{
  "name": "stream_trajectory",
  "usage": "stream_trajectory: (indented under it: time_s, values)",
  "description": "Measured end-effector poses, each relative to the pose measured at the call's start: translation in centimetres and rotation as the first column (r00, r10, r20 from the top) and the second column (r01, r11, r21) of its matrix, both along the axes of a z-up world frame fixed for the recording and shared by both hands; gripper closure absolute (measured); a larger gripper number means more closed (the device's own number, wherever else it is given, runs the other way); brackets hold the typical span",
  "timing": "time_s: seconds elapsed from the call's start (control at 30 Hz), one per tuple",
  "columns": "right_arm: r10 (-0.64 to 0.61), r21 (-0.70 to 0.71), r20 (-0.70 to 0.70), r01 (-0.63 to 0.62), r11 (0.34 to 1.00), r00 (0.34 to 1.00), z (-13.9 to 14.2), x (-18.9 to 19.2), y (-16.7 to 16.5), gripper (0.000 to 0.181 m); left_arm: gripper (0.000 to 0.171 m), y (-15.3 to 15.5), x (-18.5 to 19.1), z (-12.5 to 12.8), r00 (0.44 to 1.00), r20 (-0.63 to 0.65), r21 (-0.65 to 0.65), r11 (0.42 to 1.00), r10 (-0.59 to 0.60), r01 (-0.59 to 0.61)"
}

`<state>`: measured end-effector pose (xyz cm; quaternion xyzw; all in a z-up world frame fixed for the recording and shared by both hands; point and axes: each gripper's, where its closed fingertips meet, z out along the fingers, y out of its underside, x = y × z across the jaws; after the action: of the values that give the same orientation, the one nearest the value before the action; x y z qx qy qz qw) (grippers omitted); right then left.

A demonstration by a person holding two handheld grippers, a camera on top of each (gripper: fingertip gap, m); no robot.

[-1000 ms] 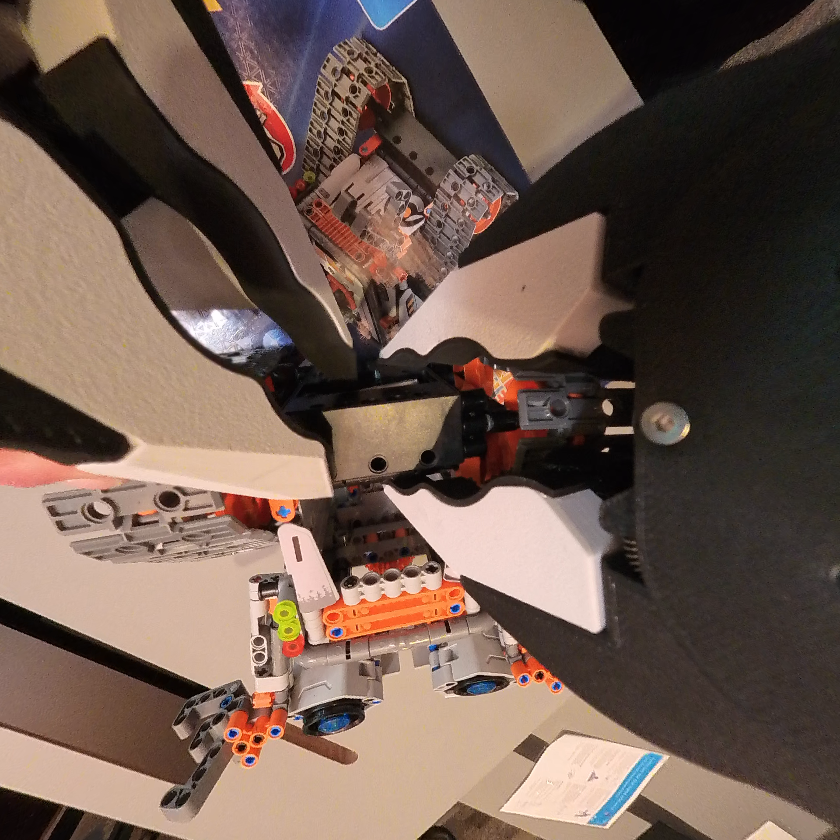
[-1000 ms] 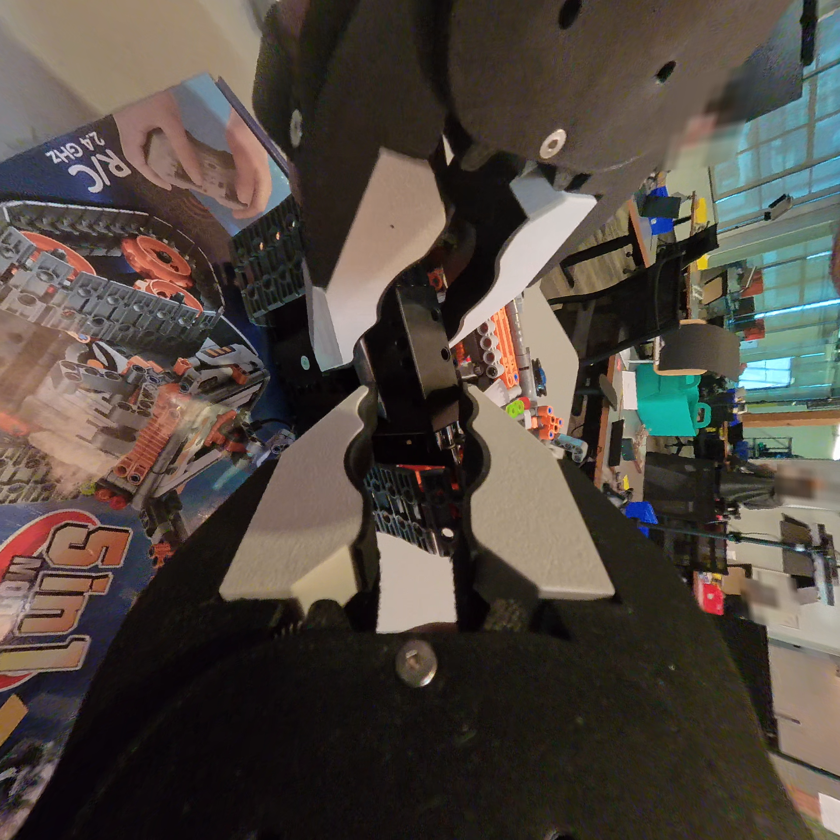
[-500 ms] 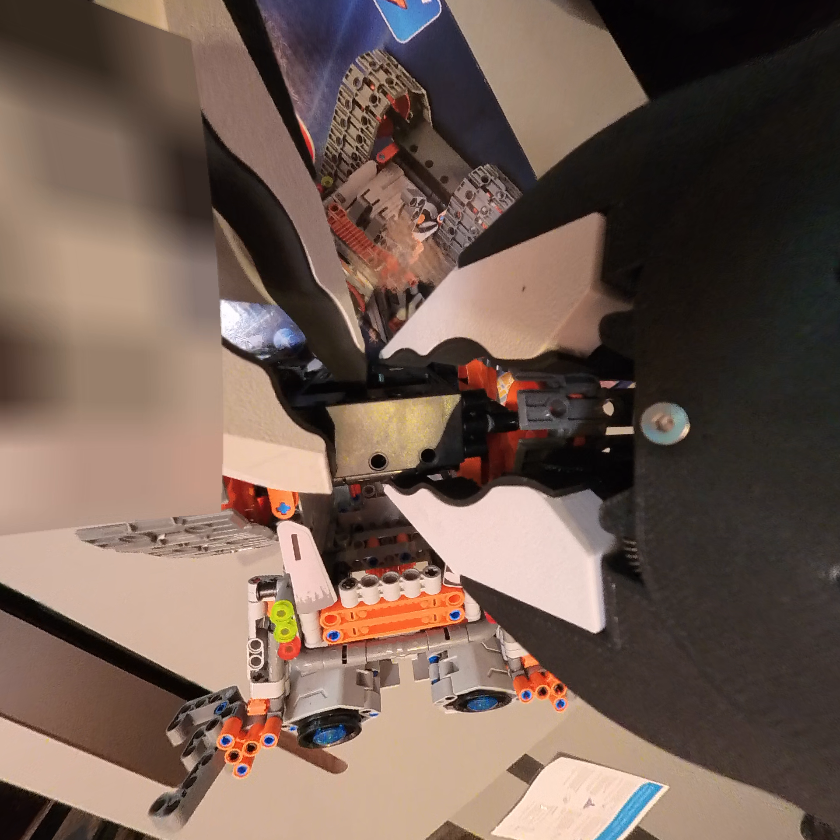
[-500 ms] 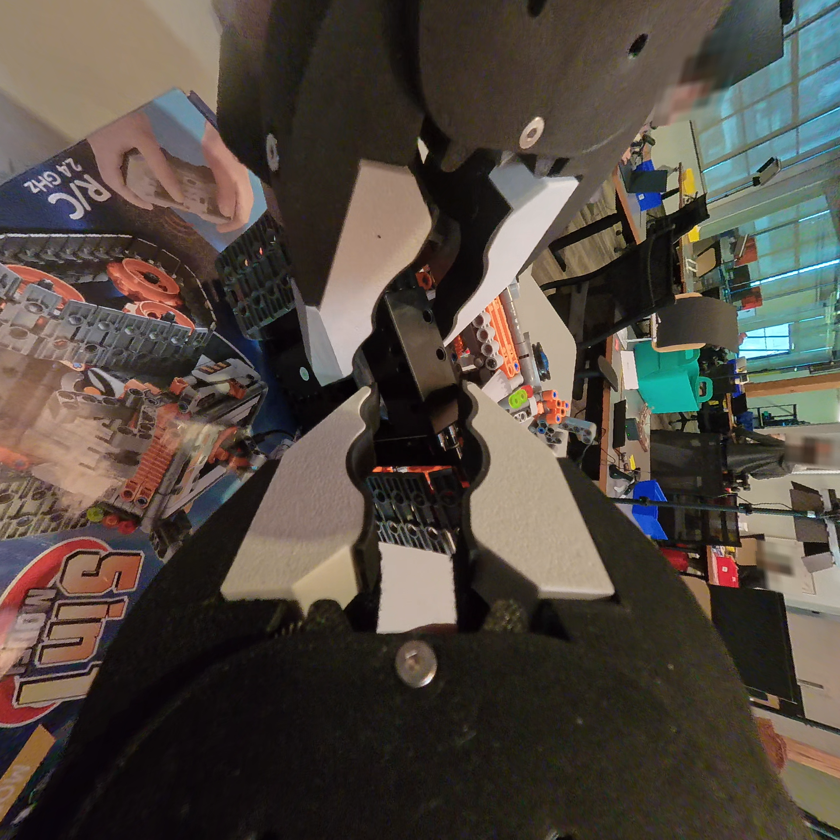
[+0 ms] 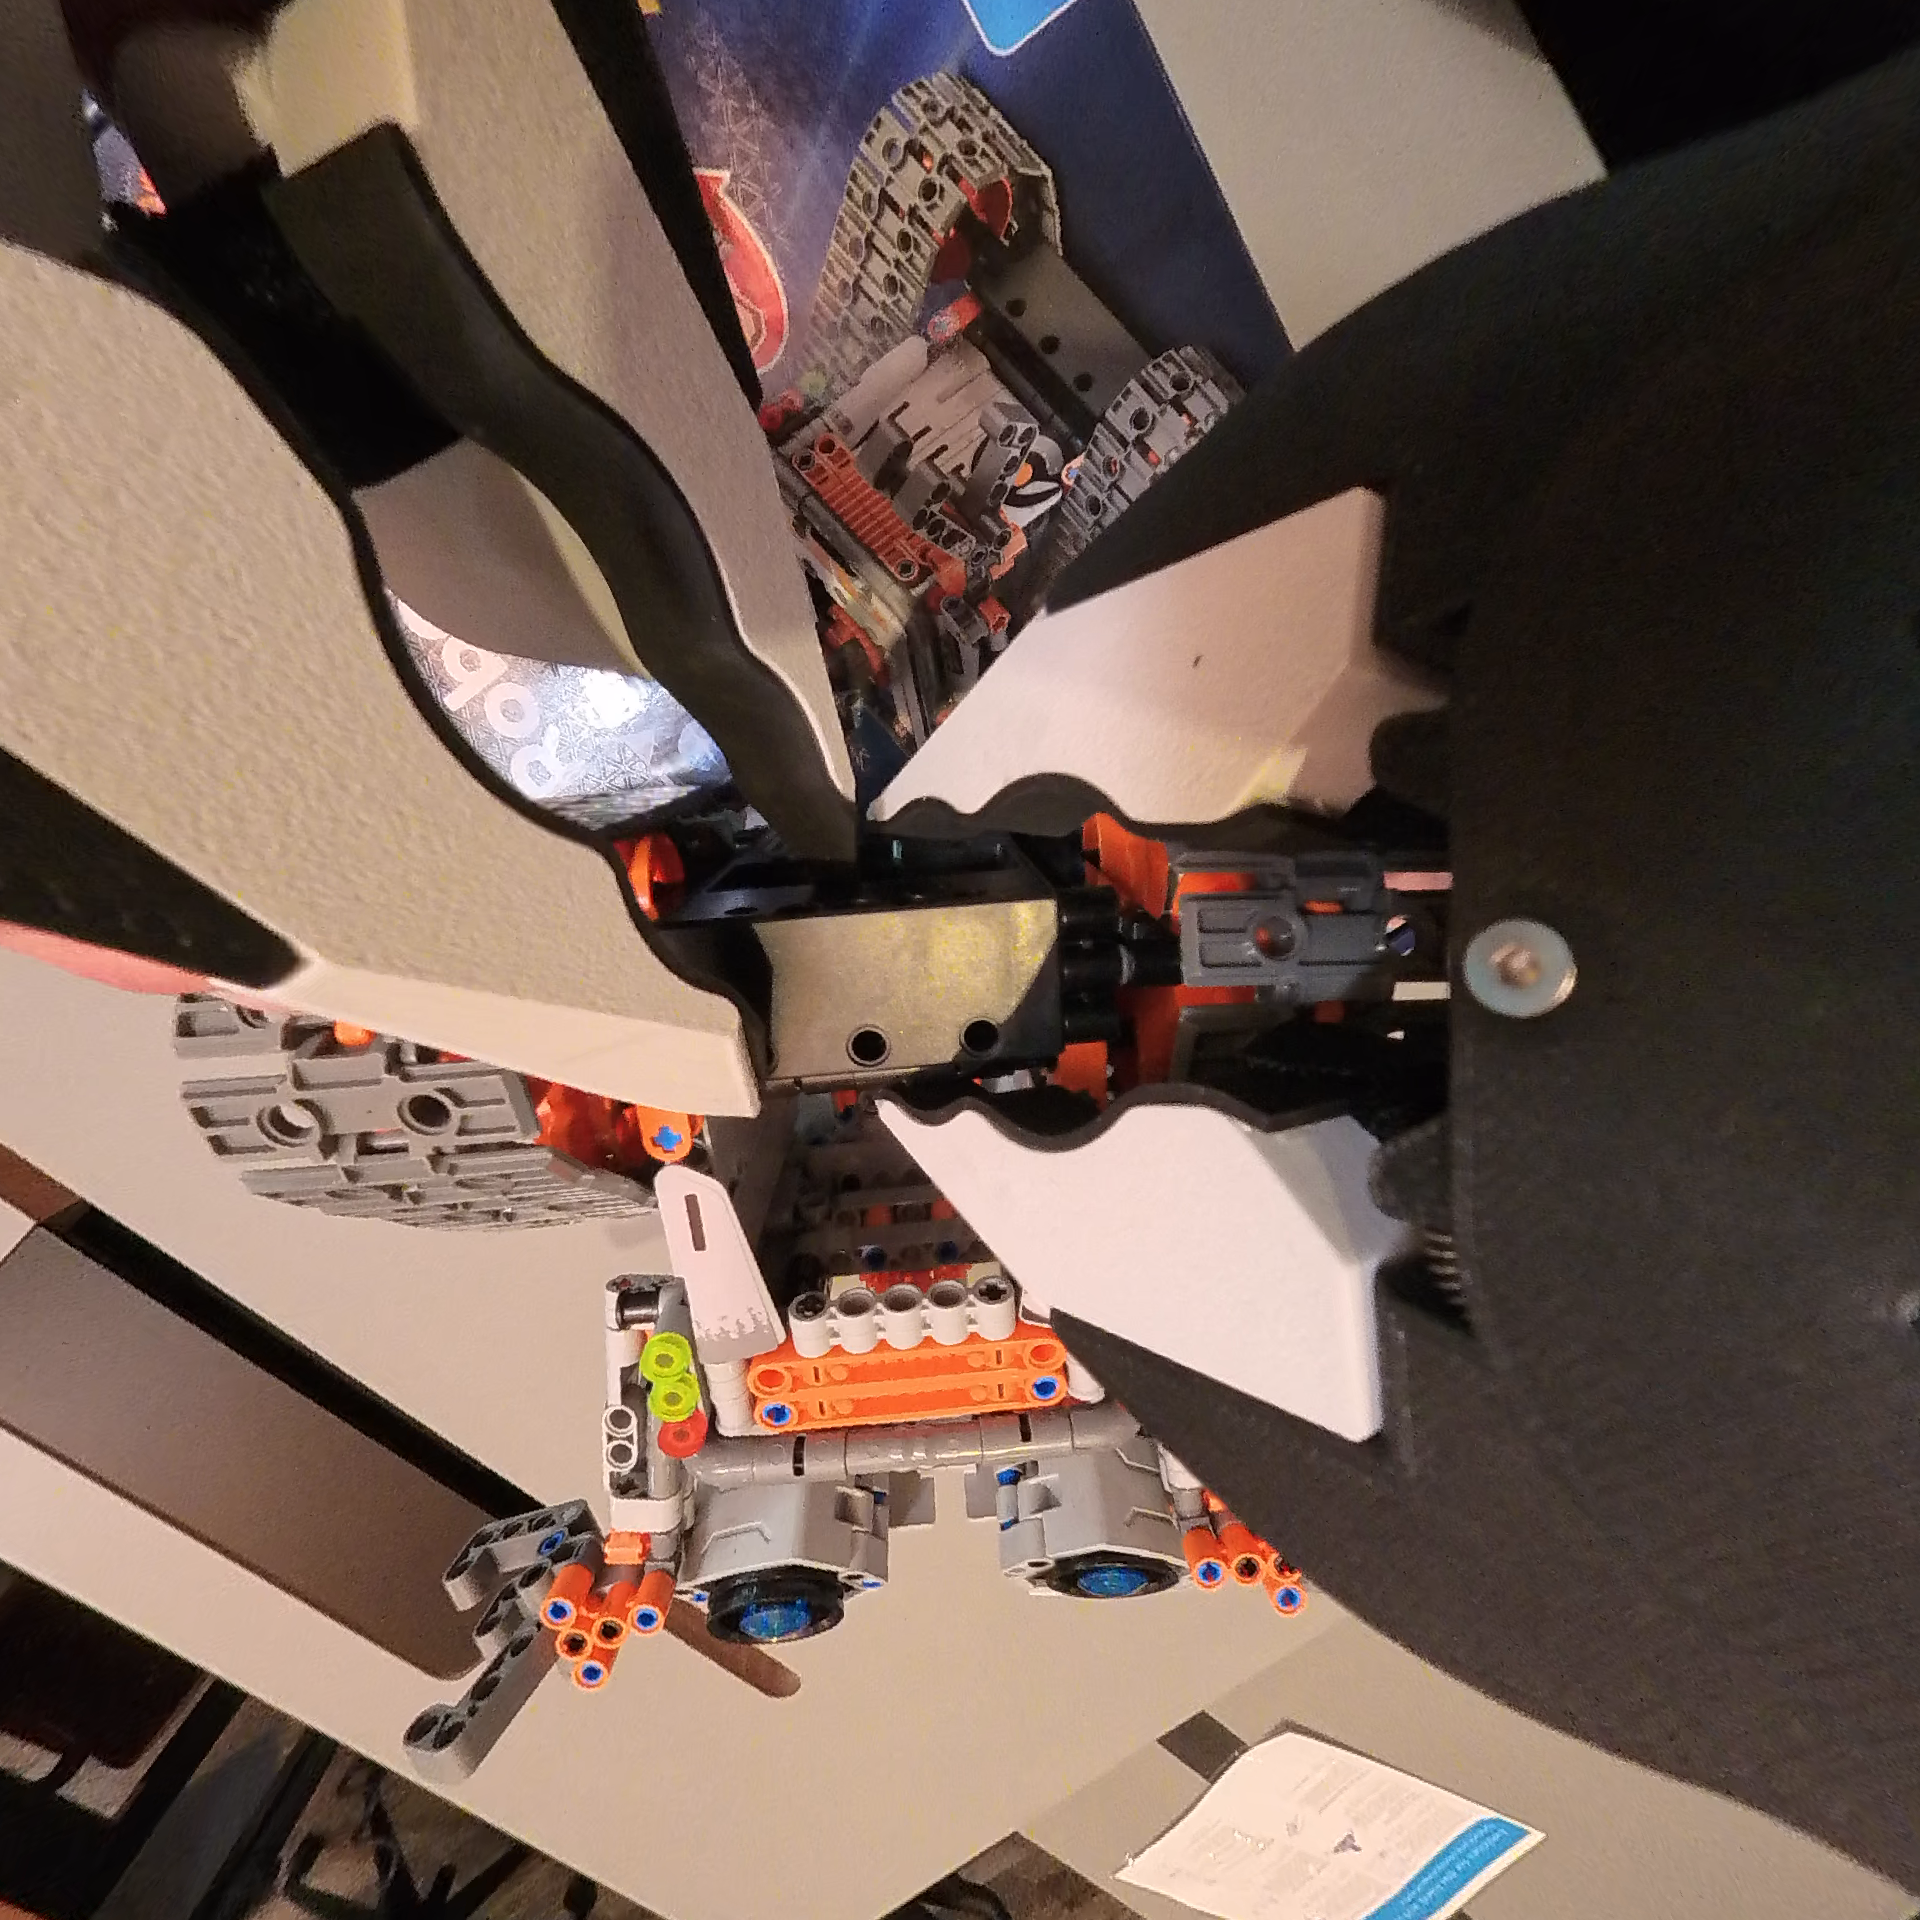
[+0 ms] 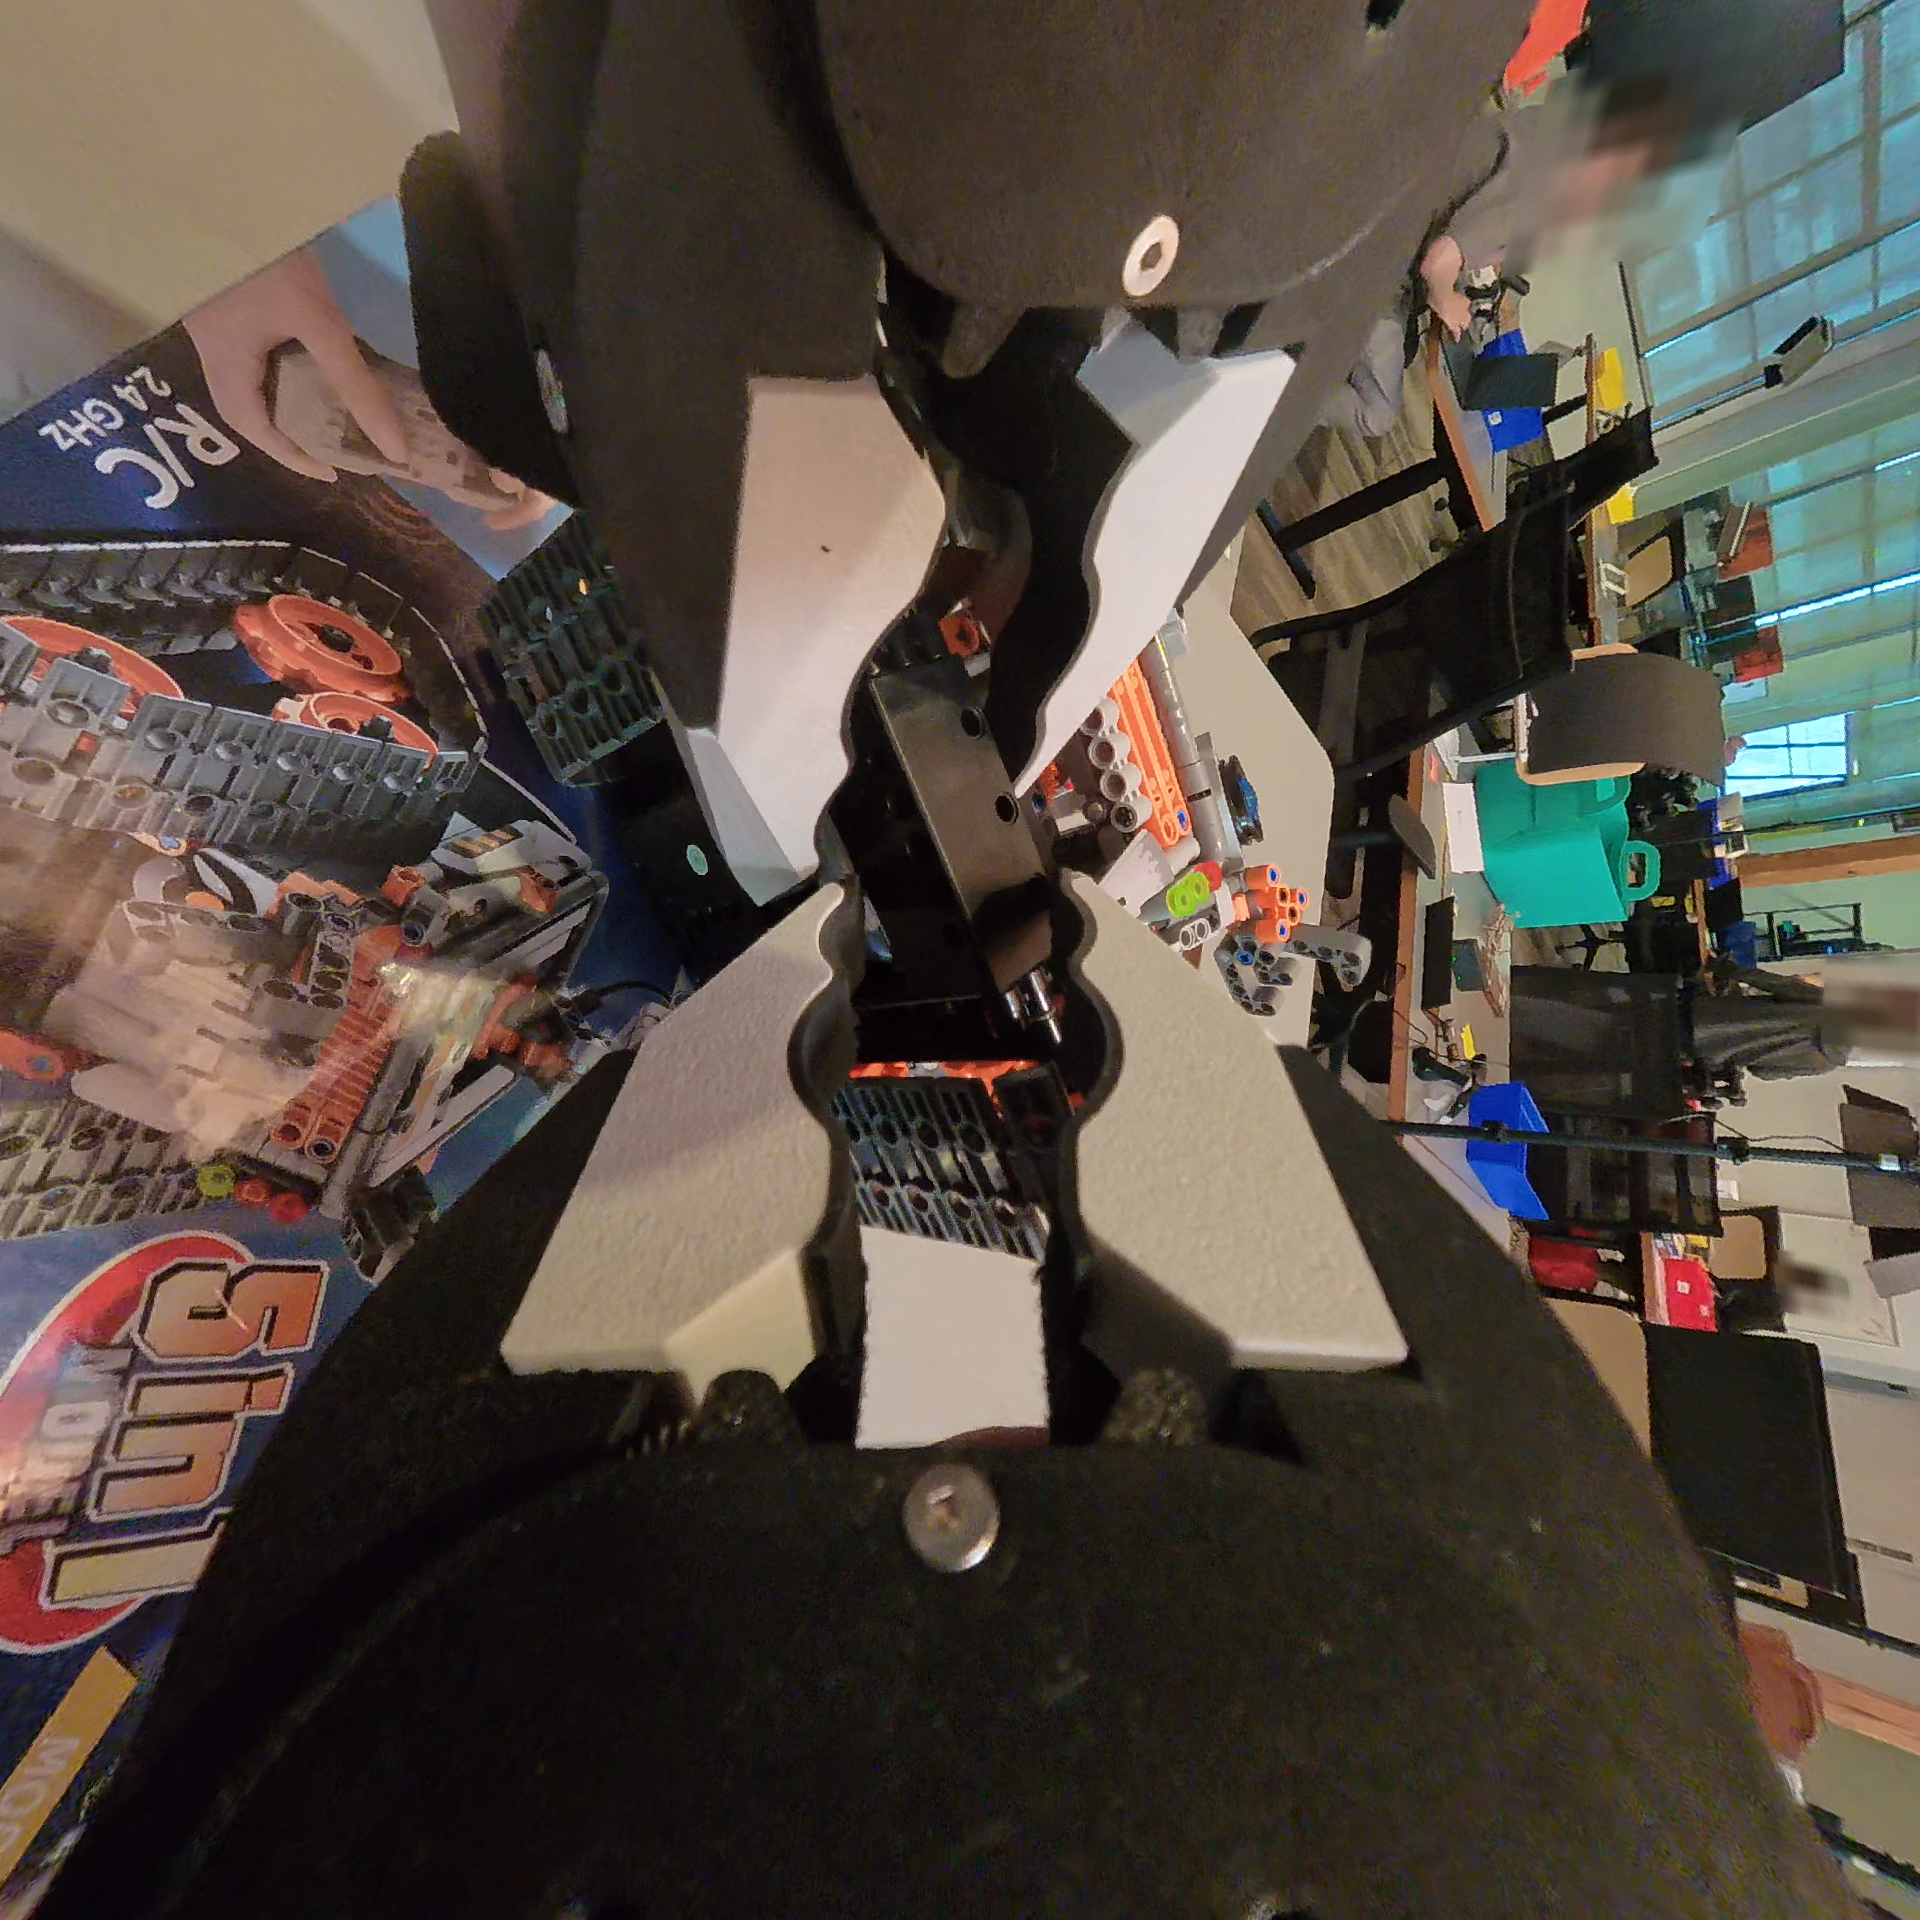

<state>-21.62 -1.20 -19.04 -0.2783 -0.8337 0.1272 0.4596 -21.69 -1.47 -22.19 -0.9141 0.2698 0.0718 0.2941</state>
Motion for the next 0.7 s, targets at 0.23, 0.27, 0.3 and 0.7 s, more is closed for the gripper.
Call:
stream_trajectory:
  time_s: [0.23,0.27,0.3,0.7]
  values:
    - [-0.024,-0.023,-0.003,0.024,0.999,1.0,0.0,0.1,0.1,0.145,0.13,0.2,0.0,0.3,1.0,0.012,0.031,1.0,-0.003,0.002]
    - [-0.03,-0.026,-0.005,0.03,0.999,1.0,0.1,0.1,0.2,0.143,0.13,0.2,0.0,0.4,0.999,0.032,0.037,0.999,0.002,-0.004]
    - [-0.036,-0.034,-0.009,0.036,0.999,0.999,0.2,0.1,0.2,0.143,0.13,0.2,-0.2,0.4,0.999,0.045,0.041,0.999,0.006,-0.007]
    - [-0.039,-0.15,-0.062,0.029,0.988,0.997,2.9,1.8,0.5,0.14,0.131,0.8,0.0,1.1,0.995,0.104,0.091,0.996,-0.003,-0.007]
